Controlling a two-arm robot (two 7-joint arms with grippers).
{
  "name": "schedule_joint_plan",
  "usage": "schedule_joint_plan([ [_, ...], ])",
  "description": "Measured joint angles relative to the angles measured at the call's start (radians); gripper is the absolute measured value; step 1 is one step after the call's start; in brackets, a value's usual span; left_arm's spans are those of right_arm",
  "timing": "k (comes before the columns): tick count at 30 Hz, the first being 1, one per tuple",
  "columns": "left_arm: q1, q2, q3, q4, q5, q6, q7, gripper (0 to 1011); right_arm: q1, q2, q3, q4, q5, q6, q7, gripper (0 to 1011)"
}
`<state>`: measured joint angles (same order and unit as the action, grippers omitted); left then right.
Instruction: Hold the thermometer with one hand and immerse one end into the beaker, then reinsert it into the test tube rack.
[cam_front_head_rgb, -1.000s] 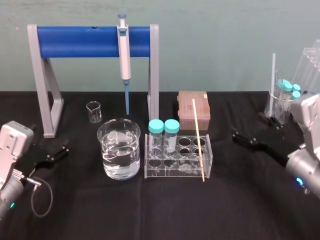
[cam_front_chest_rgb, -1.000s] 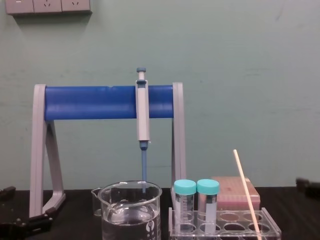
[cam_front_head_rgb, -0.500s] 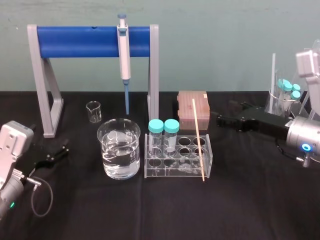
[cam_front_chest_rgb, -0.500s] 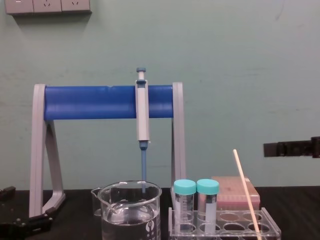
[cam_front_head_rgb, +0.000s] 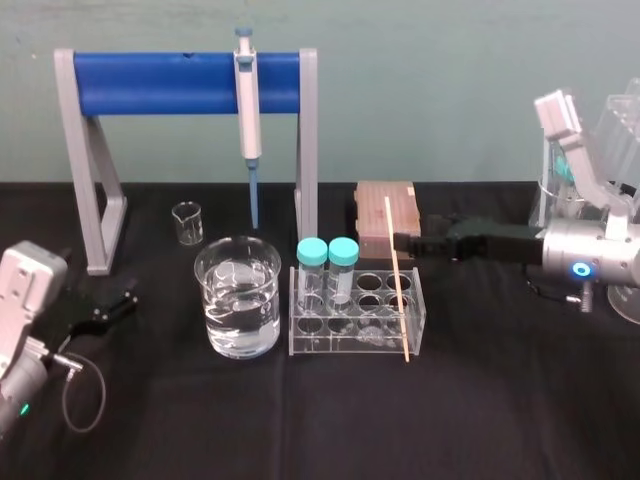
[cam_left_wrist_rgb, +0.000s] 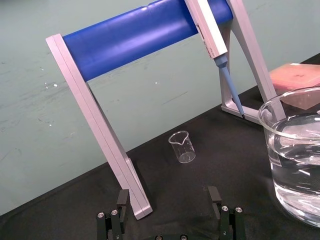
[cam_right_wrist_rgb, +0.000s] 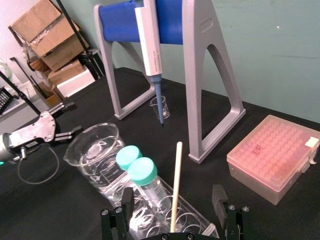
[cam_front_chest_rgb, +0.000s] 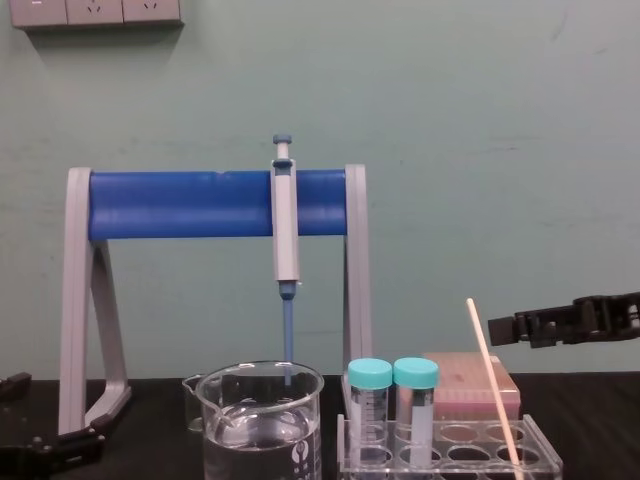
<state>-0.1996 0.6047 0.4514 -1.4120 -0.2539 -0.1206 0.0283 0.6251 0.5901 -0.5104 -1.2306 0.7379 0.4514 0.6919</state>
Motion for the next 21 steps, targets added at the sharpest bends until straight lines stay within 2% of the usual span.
schedule_joint_plan([
  [5, 0.0, 0.0, 0.0, 0.0, 0.0, 0.0, 0.0, 1004, 0.063, -0.034, -0.044, 0.088, -0.017, -0.015, 0.017, 1003],
  [9, 0.0, 0.0, 0.0, 0.0, 0.0, 0.0, 0.0, 1004, 0.088, -0.049, -0.065, 0.126, -0.021, -0.026, 0.025, 1003],
  [21, 0.0, 0.0, 0.0, 0.0, 0.0, 0.0, 0.0, 1004, 0.132, -0.077, -0.109, 0.195, -0.019, -0.042, 0.054, 1003],
])
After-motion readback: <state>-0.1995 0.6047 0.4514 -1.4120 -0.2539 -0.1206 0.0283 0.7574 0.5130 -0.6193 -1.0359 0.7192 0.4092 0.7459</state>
